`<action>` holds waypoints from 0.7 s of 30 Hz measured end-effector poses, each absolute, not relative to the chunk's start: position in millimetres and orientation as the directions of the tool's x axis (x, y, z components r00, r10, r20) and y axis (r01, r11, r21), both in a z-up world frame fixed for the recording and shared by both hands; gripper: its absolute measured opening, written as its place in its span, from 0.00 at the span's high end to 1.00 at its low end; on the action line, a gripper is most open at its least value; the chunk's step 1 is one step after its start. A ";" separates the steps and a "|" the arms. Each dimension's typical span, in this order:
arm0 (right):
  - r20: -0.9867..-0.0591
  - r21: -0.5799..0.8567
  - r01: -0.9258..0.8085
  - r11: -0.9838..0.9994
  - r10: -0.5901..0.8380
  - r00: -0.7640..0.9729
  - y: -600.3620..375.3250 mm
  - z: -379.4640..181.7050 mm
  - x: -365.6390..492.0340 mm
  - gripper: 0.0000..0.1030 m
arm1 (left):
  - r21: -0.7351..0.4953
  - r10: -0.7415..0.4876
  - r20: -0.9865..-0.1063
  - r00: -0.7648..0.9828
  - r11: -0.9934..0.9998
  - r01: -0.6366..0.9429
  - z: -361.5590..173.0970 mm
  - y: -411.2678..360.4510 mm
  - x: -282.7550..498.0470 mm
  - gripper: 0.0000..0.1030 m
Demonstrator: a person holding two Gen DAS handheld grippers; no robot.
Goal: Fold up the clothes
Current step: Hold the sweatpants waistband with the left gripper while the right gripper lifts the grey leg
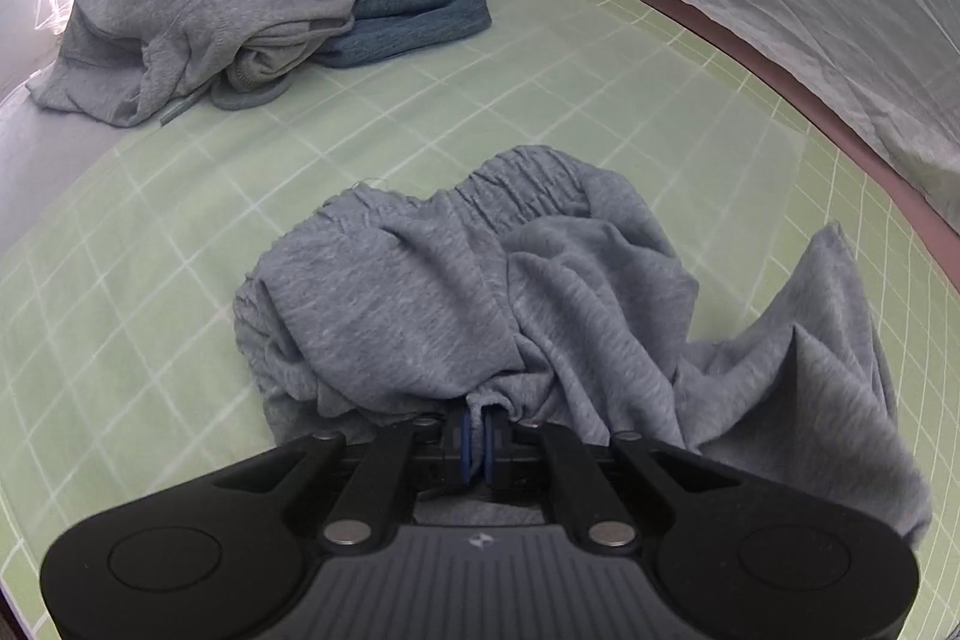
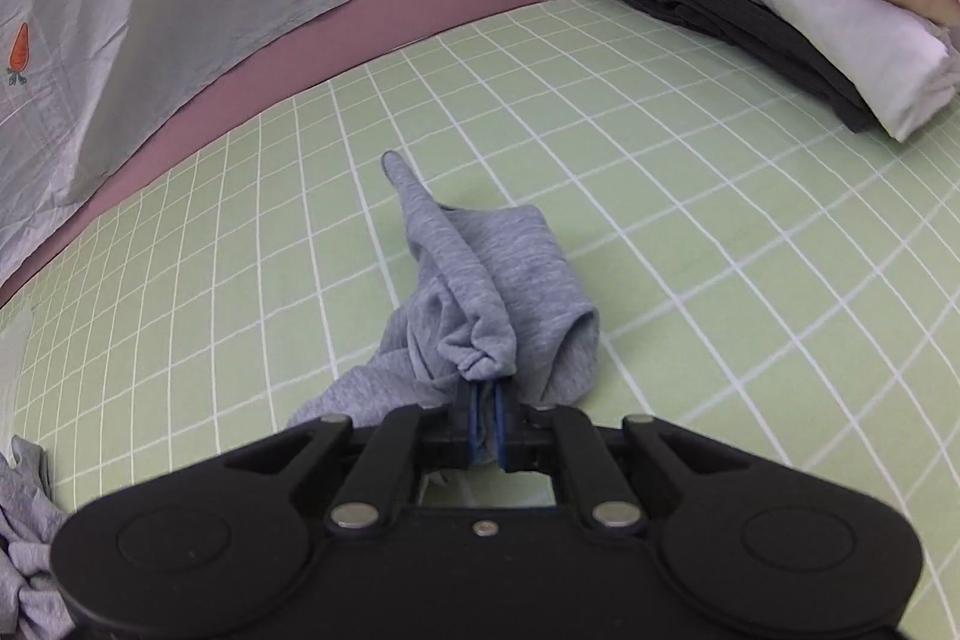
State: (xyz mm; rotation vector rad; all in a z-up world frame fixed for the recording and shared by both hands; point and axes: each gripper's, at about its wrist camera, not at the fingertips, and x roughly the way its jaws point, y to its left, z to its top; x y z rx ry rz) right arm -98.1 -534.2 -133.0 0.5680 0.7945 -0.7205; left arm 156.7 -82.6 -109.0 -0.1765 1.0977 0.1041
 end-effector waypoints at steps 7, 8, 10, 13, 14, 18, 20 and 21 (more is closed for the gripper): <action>-0.762 0.147 0.712 0.687 -0.380 0.524 -549.5 -113.9 -48.6 0.94 | -0.153 -0.065 -0.862 0.502 0.979 -0.135 -95.4 -107.5 204.0 0.96; -0.757 0.142 0.706 0.694 -0.384 0.529 -551.1 -110.3 -43.6 0.94 | -0.162 -0.075 -0.849 0.522 0.979 -0.123 -87.8 -106.8 202.8 0.96; -0.730 0.137 0.703 0.698 -0.409 0.548 -550.2 -97.0 -50.2 0.94 | -0.181 -0.096 -0.821 0.564 0.979 -0.098 -71.1 -102.9 198.5 0.96; -0.668 0.133 0.721 0.680 -0.476 0.572 -542.7 -69.4 -85.9 0.94 | -0.217 -0.117 -0.772 0.625 0.972 -0.086 -39.5 -77.8 177.4 0.96; -0.648 0.133 0.731 0.669 -0.499 0.575 -539.6 -60.7 -102.0 0.94 | -0.225 -0.115 -0.759 0.641 0.970 -0.093 -30.0 -66.0 168.4 0.96; -0.613 0.109 0.791 0.603 -0.585 0.530 -525.1 -45.6 -167.4 0.94 | -0.256 -0.100 -0.740 0.665 0.956 -0.141 -11.8 -19.4 128.0 0.96; -0.643 0.074 0.825 0.560 -0.605 0.468 -519.1 -59.1 -197.0 0.94 | -0.241 -0.073 -0.762 0.643 0.954 -0.179 -21.8 -3.3 109.5 0.96; -0.669 0.047 0.836 0.546 -0.604 0.432 -516.1 -71.6 -207.8 0.94 | -0.229 -0.057 -0.785 0.616 0.952 -0.204 -33.9 4.6 100.4 0.96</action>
